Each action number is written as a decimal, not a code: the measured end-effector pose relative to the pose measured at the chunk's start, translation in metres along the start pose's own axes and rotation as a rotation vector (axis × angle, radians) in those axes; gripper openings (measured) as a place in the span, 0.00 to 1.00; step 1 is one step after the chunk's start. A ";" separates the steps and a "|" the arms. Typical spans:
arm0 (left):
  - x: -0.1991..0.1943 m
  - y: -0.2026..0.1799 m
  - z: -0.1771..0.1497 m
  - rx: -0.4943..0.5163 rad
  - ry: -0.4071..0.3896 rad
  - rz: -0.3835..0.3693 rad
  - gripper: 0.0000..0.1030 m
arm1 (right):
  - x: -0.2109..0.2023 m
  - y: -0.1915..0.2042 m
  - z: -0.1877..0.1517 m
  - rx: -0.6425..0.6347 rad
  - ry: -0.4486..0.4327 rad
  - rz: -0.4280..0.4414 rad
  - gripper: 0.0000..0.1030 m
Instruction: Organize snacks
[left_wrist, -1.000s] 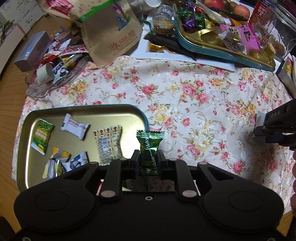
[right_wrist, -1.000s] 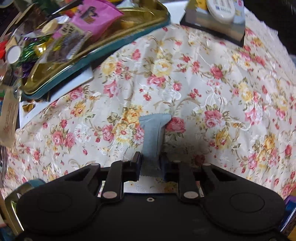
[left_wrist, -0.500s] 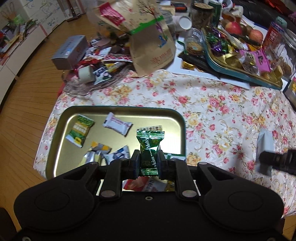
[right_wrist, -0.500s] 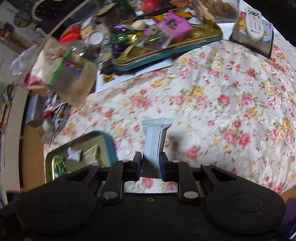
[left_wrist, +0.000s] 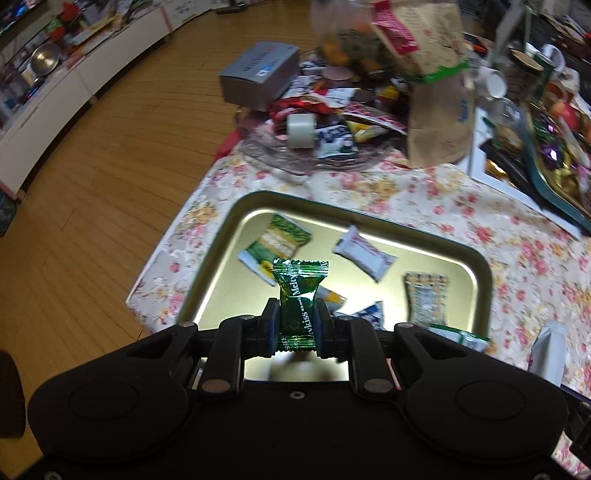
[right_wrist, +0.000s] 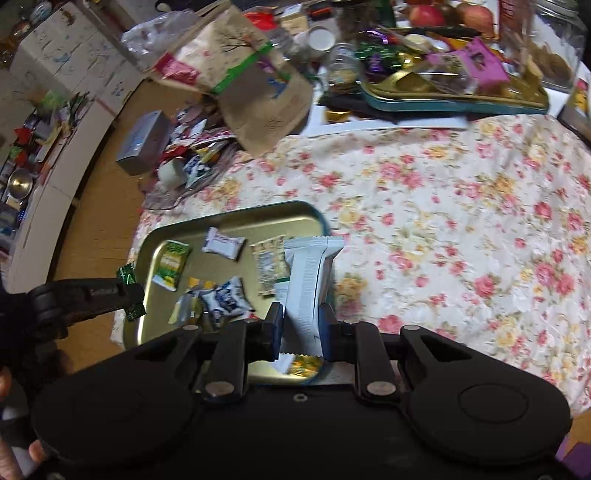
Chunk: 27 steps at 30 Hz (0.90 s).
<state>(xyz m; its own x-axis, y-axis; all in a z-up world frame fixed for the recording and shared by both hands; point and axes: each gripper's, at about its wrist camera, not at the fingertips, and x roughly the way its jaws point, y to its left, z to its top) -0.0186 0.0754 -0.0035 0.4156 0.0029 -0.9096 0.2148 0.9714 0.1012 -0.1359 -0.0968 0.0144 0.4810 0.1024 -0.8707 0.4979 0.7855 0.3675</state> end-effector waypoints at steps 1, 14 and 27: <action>0.002 0.005 0.001 -0.011 0.005 0.002 0.24 | 0.003 0.006 0.001 -0.005 0.003 0.012 0.21; 0.013 0.045 0.001 -0.071 0.029 0.035 0.32 | 0.021 0.060 -0.002 -0.108 0.007 0.071 0.21; 0.008 0.039 -0.004 -0.057 0.040 0.005 0.32 | 0.022 0.076 -0.018 -0.269 -0.064 -0.022 0.39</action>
<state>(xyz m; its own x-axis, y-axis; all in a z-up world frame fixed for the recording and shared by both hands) -0.0108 0.1145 -0.0085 0.3807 0.0166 -0.9245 0.1611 0.9834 0.0839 -0.1003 -0.0241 0.0176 0.5215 0.0513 -0.8517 0.3036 0.9217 0.2414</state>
